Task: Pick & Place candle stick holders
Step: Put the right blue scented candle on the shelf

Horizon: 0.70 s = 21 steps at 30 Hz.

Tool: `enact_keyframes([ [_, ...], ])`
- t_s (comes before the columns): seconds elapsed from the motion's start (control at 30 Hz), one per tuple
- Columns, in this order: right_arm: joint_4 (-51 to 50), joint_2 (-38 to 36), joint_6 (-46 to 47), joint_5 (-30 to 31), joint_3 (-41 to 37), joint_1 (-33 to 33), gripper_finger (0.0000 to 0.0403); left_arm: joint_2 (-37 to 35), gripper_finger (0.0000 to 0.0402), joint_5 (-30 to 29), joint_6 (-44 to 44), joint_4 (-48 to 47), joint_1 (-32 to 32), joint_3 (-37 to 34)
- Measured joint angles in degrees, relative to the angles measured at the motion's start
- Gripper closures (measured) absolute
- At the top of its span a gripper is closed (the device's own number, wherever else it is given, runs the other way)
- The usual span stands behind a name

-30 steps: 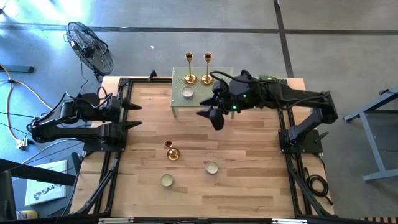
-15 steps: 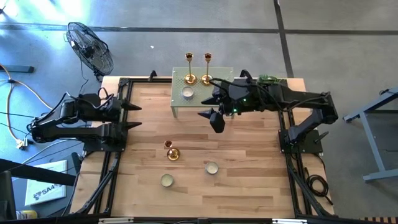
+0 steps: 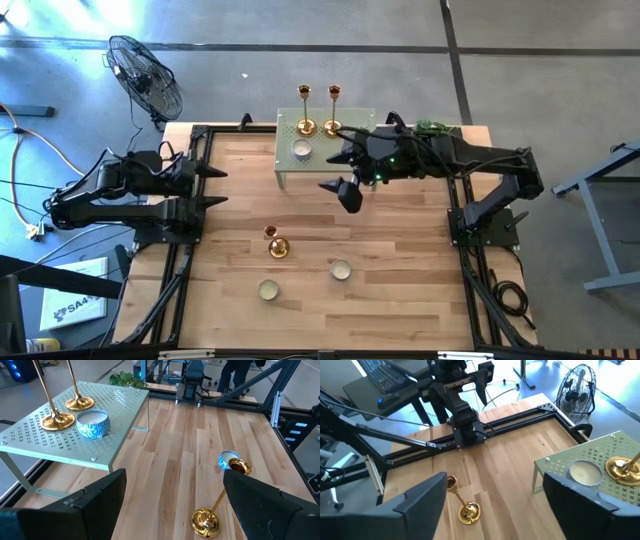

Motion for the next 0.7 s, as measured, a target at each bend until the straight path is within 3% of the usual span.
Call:
enact_keyframes([
  [0.23, -1.3, 0.0, -0.6, -1.8, 0.0, 0.0, 0.0017, 0.0, 0.0073, 0.0, -0.1, -0.7, 0.0, 0.0],
  [0.43, -12.7, -0.4, -6.0, -9.8, 0.0, 1.4, 0.0011, 0.0, 0.0073, 0.0, -0.2, -0.7, 0.0, 0.0],
  [0.7, -20.7, 2.7, -6.5, -3.4, 0.0, 8.9, 0.0010, 0.0, 0.0073, 0.0, -0.2, -0.7, 0.0, 0.0],
])
